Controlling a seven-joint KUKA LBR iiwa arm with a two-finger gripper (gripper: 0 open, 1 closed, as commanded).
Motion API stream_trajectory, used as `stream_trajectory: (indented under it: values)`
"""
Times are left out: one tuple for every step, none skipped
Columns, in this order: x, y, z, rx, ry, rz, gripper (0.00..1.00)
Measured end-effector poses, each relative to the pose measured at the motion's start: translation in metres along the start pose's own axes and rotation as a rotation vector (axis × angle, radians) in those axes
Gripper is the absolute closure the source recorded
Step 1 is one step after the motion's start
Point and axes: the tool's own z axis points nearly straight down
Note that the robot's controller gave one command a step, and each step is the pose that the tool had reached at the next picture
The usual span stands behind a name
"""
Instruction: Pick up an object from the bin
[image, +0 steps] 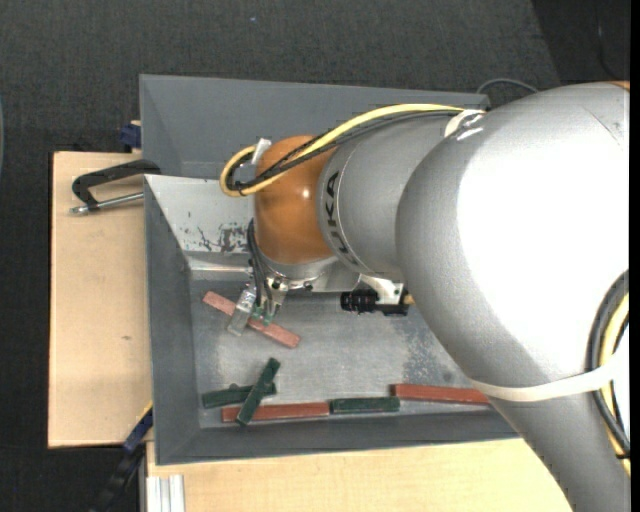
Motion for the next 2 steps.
stream_trajectory:
  values:
    - [0.001,-0.001,-0.004,0.002,0.002,0.000,1.00]
    - [0.002,-0.002,-0.023,0.004,0.004,0.001,1.00]
